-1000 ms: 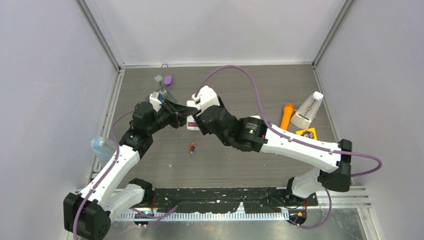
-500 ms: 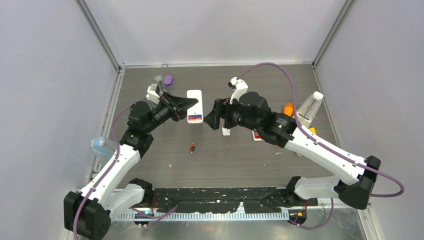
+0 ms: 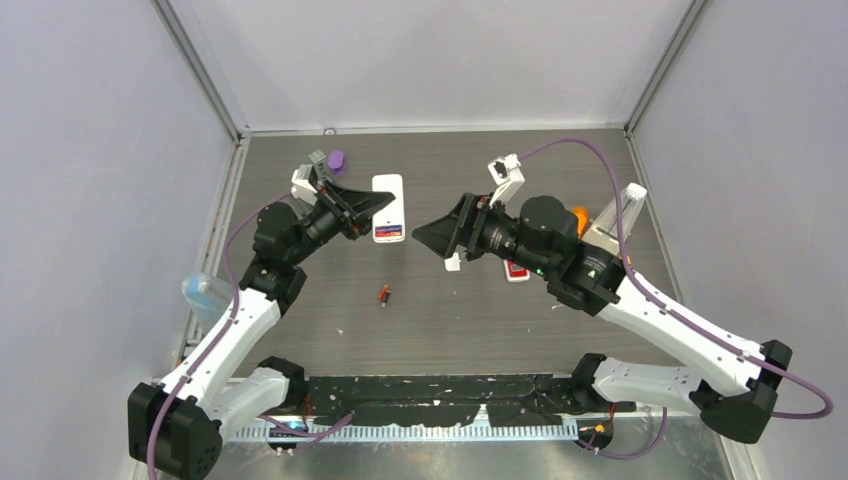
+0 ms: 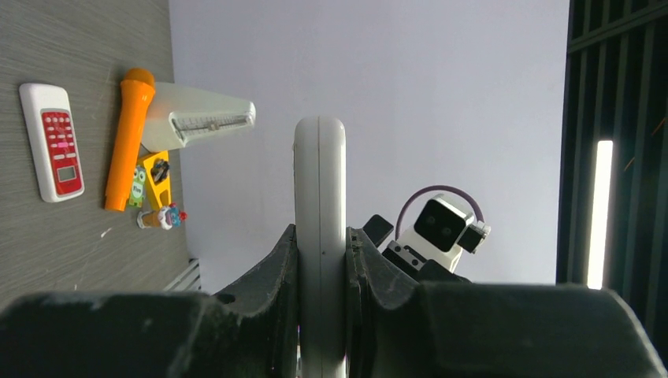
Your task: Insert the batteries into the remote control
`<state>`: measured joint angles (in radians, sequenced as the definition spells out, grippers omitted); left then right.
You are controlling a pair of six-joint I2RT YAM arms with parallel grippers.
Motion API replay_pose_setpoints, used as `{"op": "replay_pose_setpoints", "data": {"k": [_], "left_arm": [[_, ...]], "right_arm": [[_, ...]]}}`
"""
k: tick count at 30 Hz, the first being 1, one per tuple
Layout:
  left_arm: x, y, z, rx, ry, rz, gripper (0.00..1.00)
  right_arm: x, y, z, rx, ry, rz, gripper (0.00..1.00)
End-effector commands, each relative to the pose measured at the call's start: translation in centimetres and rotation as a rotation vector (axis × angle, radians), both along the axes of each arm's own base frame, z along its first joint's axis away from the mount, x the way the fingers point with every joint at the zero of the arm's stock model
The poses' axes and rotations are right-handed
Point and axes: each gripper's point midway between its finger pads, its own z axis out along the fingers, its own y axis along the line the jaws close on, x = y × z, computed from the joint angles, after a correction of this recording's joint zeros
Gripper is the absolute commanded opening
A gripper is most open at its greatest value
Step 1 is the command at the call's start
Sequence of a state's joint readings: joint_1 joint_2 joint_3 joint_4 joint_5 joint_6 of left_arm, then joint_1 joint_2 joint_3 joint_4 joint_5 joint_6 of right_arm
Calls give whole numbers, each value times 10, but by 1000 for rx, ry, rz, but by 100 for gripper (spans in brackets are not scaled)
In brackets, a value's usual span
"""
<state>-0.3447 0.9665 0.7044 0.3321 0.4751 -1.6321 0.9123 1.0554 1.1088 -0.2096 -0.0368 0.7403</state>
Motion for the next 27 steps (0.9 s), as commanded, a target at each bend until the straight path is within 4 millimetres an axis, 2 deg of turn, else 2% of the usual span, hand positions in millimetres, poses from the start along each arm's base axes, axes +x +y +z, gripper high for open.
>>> {"op": "replay_pose_setpoints", "data": {"k": [1, 4, 9, 13, 17, 20, 27], "left_arm": [[-9, 3, 41, -60, -121, -4, 0], [-10, 3, 46, -70, -129, -8, 0], [-14, 4, 51, -83, -141, -18, 0], [-17, 5, 56, -99, -155, -18, 0], [-17, 5, 58, -104, -158, -18, 0], [-18, 5, 57, -104, -159, -19, 0], [-17, 5, 58, -106, -162, -21, 0]], "right_arm": [[-4, -2, 43, 155, -67, 9, 82], [-8, 10, 44, 182, -40, 57, 86], [-4, 26, 43, 246, 33, 80, 83], [0, 32, 38, 280, 103, 65, 72], [2, 34, 40, 344, 139, 57, 55], [3, 34, 49, 374, 119, 60, 51], [6, 35, 46, 379, 141, 43, 48]]}}
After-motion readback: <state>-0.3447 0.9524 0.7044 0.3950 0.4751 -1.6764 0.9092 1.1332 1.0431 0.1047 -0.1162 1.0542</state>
